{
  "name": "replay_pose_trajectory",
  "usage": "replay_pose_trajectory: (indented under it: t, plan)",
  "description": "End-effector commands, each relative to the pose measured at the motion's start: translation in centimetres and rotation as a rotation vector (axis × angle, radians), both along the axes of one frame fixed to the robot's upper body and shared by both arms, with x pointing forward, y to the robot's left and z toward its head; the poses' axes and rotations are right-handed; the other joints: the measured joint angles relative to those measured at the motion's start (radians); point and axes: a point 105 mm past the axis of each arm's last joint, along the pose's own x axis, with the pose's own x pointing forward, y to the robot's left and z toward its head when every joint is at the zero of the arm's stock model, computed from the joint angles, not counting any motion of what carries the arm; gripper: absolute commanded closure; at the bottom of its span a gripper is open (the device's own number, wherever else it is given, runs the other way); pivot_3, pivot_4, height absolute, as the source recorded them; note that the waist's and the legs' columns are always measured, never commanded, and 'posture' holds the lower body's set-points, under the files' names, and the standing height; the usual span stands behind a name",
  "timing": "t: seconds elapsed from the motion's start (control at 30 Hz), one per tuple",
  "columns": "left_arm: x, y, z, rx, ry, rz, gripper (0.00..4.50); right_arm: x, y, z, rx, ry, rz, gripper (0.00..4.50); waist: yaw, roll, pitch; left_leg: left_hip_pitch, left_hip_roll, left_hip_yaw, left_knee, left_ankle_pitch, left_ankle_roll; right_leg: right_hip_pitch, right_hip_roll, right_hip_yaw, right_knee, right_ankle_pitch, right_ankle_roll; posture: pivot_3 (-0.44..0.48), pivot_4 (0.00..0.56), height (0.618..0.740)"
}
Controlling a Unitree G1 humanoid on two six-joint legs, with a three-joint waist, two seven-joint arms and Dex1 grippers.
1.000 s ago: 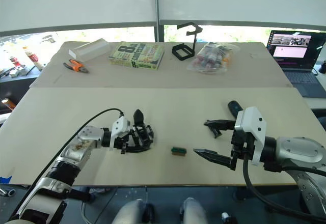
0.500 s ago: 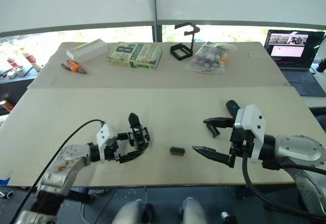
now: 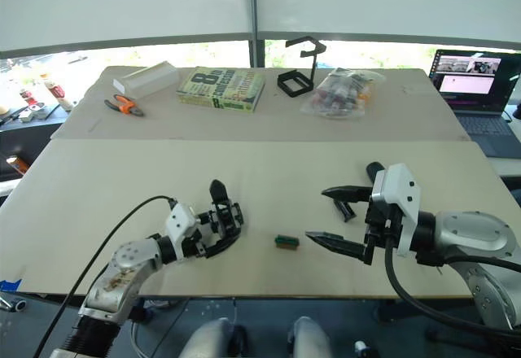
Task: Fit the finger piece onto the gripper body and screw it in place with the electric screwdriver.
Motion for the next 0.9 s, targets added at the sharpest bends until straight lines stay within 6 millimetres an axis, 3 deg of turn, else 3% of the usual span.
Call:
replay_pose_trajectory:
  t: [0.03,0.43,0.6,0.9]
  plan:
    - [0.3,-0.3,1.1,-0.021,-0.043,-0.045,2.20,-0.2,0.3,0.9,-0.008,-0.057,0.021,0.00,0.001,0.000,0.000,0.000,0.000,0.000,0.000,0.000,0.000,0.000,0.000,0.000,0.000,0.000,0.000,0.000,0.150,0.740]
    - [1.4,-2.8,3.3,0.064,-0.142,-0.413,2.20,-0.9,0.3,0.6,-0.062,-0.043,0.100,0.00,0.001,0.000,0.000,-0.002,-0.001,0.000,0.001,0.000,0.000,-0.001,0.002,-0.002,0.000,0.000,0.000,0.000,0.150,0.740]
    - [3.6,-2.8,3.5,0.092,-0.162,-0.434,2.20,-1.1,0.2,0.5,-0.075,-0.036,0.114,0.00,0.001,-0.001,0.000,-0.002,-0.001,0.000,0.001,0.000,0.000,-0.001,0.002,-0.002,0.000,0.000,0.000,0.000,0.150,0.740]
    - [5.0,-6.6,4.6,0.021,-0.200,-0.491,2.20,-1.2,0.3,0.4,-0.067,-0.037,0.090,0.00,0.001,-0.001,0.001,-0.006,-0.003,-0.001,0.004,-0.001,0.002,-0.001,0.002,-0.003,0.000,0.001,0.001,0.000,0.150,0.740]
